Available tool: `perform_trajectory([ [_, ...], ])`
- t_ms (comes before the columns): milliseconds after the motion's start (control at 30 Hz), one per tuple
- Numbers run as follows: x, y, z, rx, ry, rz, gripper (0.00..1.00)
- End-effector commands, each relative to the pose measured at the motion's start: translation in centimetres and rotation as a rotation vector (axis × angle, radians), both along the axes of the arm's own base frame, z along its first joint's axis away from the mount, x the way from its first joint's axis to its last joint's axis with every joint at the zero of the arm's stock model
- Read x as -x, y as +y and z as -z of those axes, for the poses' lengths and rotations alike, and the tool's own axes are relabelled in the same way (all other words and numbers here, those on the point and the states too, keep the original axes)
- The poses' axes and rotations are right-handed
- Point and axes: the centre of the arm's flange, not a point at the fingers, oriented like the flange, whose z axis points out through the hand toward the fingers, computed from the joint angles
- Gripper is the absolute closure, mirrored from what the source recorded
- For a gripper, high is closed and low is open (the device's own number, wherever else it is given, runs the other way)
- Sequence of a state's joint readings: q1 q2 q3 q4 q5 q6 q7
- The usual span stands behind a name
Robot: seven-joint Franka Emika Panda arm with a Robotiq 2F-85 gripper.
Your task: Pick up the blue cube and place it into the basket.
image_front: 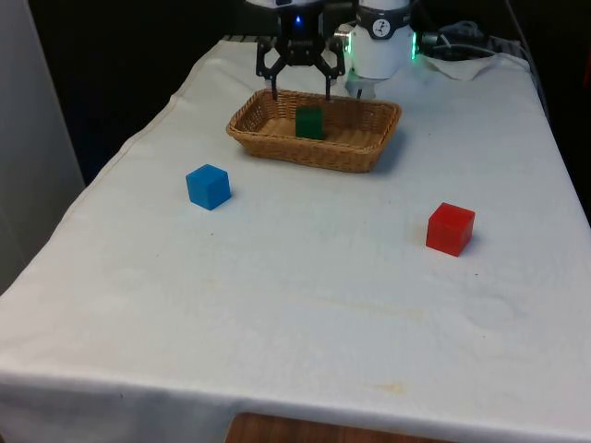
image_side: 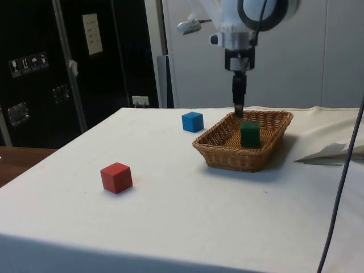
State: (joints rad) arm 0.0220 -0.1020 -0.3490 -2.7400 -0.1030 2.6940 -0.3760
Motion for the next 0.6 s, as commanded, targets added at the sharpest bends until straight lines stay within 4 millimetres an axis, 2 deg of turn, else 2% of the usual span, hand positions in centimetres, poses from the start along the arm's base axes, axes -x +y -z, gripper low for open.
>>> perform_trajectory([
  [0, -0.2, 0.1, -0.3, -0.008, 0.005, 0.0, 0.0],
  [167, -1.6, -0.1, -1.3, -0.007, 0.011, -0.002, 0.0],
  [233, -1.5, -0.3, -1.4, 0.002, 0.008, -0.003, 0.0],
  [567, -3.9, -0.3, -2.2, 0.005, 0.022, -0.004, 0.0],
])
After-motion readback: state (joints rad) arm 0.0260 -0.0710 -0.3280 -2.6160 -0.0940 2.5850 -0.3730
